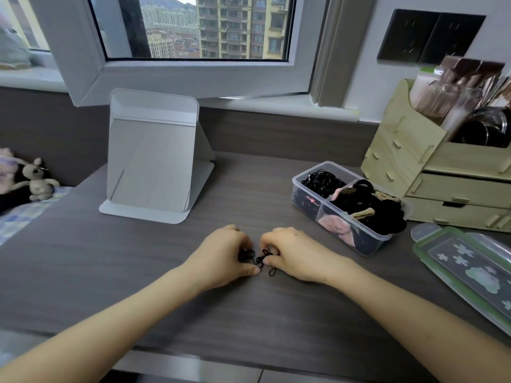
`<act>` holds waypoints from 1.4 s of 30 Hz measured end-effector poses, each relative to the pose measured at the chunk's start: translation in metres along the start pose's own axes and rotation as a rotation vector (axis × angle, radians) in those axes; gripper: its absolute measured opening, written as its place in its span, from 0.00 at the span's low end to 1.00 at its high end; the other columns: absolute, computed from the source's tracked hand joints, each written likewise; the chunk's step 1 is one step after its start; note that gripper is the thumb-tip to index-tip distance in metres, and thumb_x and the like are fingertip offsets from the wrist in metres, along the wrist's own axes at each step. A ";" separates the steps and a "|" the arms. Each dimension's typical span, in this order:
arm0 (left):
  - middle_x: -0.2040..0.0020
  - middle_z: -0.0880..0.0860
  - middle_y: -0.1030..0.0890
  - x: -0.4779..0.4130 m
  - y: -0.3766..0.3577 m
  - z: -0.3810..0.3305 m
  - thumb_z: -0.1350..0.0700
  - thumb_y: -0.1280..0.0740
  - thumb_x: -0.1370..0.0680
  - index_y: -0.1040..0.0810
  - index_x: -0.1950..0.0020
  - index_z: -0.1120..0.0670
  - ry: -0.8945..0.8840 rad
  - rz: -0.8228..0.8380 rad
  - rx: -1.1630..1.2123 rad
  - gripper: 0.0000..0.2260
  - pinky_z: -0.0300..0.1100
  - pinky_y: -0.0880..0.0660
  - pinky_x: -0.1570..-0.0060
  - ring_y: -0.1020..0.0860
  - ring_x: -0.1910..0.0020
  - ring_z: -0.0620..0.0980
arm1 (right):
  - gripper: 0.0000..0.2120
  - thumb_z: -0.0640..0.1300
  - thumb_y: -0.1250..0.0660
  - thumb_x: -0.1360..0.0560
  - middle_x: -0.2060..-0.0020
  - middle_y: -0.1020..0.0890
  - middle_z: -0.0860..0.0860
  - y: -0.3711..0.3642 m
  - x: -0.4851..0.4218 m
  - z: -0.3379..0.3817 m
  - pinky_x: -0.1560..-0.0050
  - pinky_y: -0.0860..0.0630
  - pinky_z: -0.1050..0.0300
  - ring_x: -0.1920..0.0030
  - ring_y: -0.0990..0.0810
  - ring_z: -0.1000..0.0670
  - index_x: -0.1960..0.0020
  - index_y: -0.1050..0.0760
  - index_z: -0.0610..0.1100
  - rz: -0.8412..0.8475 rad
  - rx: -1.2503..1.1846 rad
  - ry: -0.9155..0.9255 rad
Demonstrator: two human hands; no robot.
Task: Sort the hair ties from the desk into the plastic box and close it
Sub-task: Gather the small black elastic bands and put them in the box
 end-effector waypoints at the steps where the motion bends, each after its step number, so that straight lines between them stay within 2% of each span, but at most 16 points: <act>1: 0.50 0.53 0.23 0.000 0.000 -0.002 0.47 0.27 0.33 0.21 0.47 0.54 -0.006 -0.011 -0.001 0.18 0.40 0.27 0.50 0.23 0.52 0.50 | 0.08 0.45 0.36 0.25 0.56 0.29 0.51 -0.001 0.000 0.000 0.59 0.43 0.61 0.50 0.28 0.47 0.48 0.26 0.44 -0.019 0.004 0.011; 3: 0.51 0.53 0.22 0.000 -0.001 -0.004 0.49 0.28 0.31 0.20 0.50 0.54 -0.020 -0.028 -0.008 0.14 0.40 0.27 0.52 0.23 0.52 0.51 | 0.06 0.44 0.36 0.25 0.58 0.30 0.52 -0.002 0.001 -0.001 0.60 0.44 0.61 0.53 0.30 0.50 0.49 0.26 0.43 -0.050 -0.010 0.014; 6: 0.53 0.54 0.21 -0.001 -0.001 -0.009 0.52 0.30 0.30 0.19 0.53 0.54 -0.026 -0.043 -0.013 0.09 0.42 0.26 0.54 0.23 0.53 0.53 | 0.04 0.42 0.35 0.26 0.60 0.27 0.52 -0.003 0.001 -0.006 0.59 0.37 0.61 0.58 0.30 0.53 0.52 0.24 0.43 -0.078 -0.102 -0.031; 8: 0.55 0.55 0.19 -0.002 -0.001 -0.012 0.54 0.32 0.29 0.18 0.55 0.55 -0.039 -0.043 -0.018 0.07 0.43 0.26 0.55 0.22 0.54 0.54 | 0.01 0.40 0.34 0.27 0.64 0.25 0.51 0.001 0.002 -0.010 0.66 0.34 0.66 0.67 0.27 0.56 0.57 0.25 0.46 -0.089 -0.205 -0.072; 11: 0.57 0.54 0.17 -0.006 -0.002 -0.015 0.58 0.33 0.29 0.19 0.57 0.55 -0.068 -0.032 -0.019 0.05 0.40 0.27 0.58 0.21 0.56 0.53 | 0.06 0.40 0.33 0.28 0.72 0.26 0.55 0.014 0.004 -0.016 0.76 0.35 0.71 0.78 0.26 0.62 0.62 0.27 0.47 -0.114 -0.279 -0.122; 14: 0.55 0.54 0.17 -0.009 -0.004 -0.016 0.58 0.35 0.27 0.19 0.54 0.55 -0.098 -0.023 -0.056 0.06 0.41 0.27 0.56 0.21 0.54 0.53 | 0.10 0.40 0.33 0.28 0.79 0.25 0.56 0.039 0.005 -0.028 0.76 0.33 0.69 0.83 0.28 0.58 0.66 0.28 0.50 -0.170 -0.318 -0.158; 17: 0.50 0.56 0.21 -0.006 -0.013 -0.016 0.57 0.40 0.23 0.22 0.50 0.57 -0.158 -0.019 -0.177 0.08 0.43 0.30 0.51 0.24 0.50 0.55 | 0.09 0.38 0.33 0.29 0.77 0.22 0.53 0.075 0.001 -0.049 0.78 0.31 0.66 0.81 0.27 0.54 0.66 0.26 0.47 -0.309 -0.360 -0.200; 21: 0.47 0.56 0.24 -0.002 -0.022 -0.019 0.62 0.43 0.23 0.28 0.48 0.57 -0.192 -0.009 -0.325 0.07 0.44 0.31 0.49 0.26 0.48 0.56 | 0.10 0.37 0.34 0.30 0.77 0.22 0.48 0.114 -0.020 -0.090 0.75 0.28 0.61 0.82 0.26 0.52 0.69 0.26 0.45 -0.445 -0.292 -0.326; 25: 0.45 0.58 0.26 -0.003 -0.024 -0.025 0.67 0.43 0.28 0.31 0.47 0.58 -0.198 0.061 -0.394 0.11 0.46 0.30 0.47 0.27 0.47 0.57 | 0.03 0.35 0.34 0.29 0.69 0.20 0.48 0.117 -0.045 -0.110 0.74 0.27 0.58 0.81 0.22 0.55 0.60 0.23 0.35 -0.229 -0.134 -0.369; 28: 0.44 0.59 0.27 -0.005 -0.025 -0.026 0.66 0.42 0.28 0.32 0.46 0.59 -0.188 0.101 -0.415 0.12 0.46 0.31 0.46 0.27 0.46 0.57 | 0.04 0.37 0.30 0.30 0.59 0.18 0.43 0.116 -0.051 -0.110 0.72 0.24 0.57 0.79 0.20 0.52 0.55 0.23 0.40 -0.120 -0.122 -0.350; 30: 0.44 0.59 0.27 -0.007 -0.024 -0.024 0.65 0.42 0.27 0.31 0.46 0.59 -0.166 0.117 -0.392 0.11 0.45 0.31 0.46 0.27 0.46 0.57 | 0.08 0.40 0.28 0.30 0.57 0.20 0.46 0.122 -0.049 -0.107 0.68 0.21 0.54 0.75 0.20 0.50 0.52 0.22 0.42 -0.130 -0.119 -0.351; 33: 0.44 0.59 0.25 -0.011 -0.021 -0.019 0.66 0.42 0.26 0.30 0.47 0.59 -0.113 0.113 -0.307 0.09 0.44 0.32 0.48 0.26 0.46 0.58 | 0.09 0.44 0.29 0.31 0.56 0.19 0.49 0.137 -0.037 -0.093 0.66 0.27 0.60 0.67 0.22 0.51 0.50 0.21 0.45 -0.272 0.087 -0.318; 35: 0.46 0.59 0.24 -0.013 -0.016 -0.013 0.65 0.42 0.25 0.29 0.49 0.59 -0.070 0.089 -0.211 0.07 0.44 0.32 0.50 0.26 0.47 0.58 | 0.05 0.45 0.29 0.32 0.61 0.18 0.53 0.132 -0.020 -0.072 0.66 0.31 0.63 0.63 0.22 0.53 0.56 0.19 0.47 -0.367 0.070 -0.248; 37: 0.47 0.58 0.23 -0.015 -0.009 -0.004 0.63 0.41 0.24 0.27 0.51 0.58 -0.010 0.059 -0.091 0.05 0.44 0.31 0.50 0.25 0.47 0.57 | 0.03 0.48 0.28 0.33 0.67 0.19 0.57 0.102 -0.002 -0.045 0.68 0.30 0.68 0.65 0.21 0.58 0.61 0.19 0.49 -0.225 -0.033 -0.129; 39: 0.49 0.56 0.22 -0.015 0.000 0.004 0.61 0.40 0.24 0.26 0.52 0.57 0.071 0.015 0.014 0.04 0.41 0.31 0.53 0.25 0.48 0.56 | 0.08 0.52 0.28 0.34 0.69 0.21 0.59 0.058 0.013 -0.022 0.67 0.29 0.67 0.66 0.23 0.60 0.59 0.20 0.49 0.007 -0.037 -0.096; 42: 0.56 0.51 0.23 -0.015 0.014 0.012 0.60 0.39 0.23 0.24 0.53 0.56 0.167 -0.046 0.102 0.04 0.39 0.33 0.56 0.25 0.53 0.52 | 0.12 0.54 0.28 0.33 0.60 0.22 0.54 0.015 0.019 -0.010 0.57 0.28 0.60 0.56 0.23 0.52 0.55 0.23 0.48 0.101 -0.039 -0.158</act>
Point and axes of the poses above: each hand's wrist, its own x-axis away from the middle knuckle, its own y-axis out of the back of the hand, z = x × y, the point moved 3 cm from there along -x, towards the middle knuckle
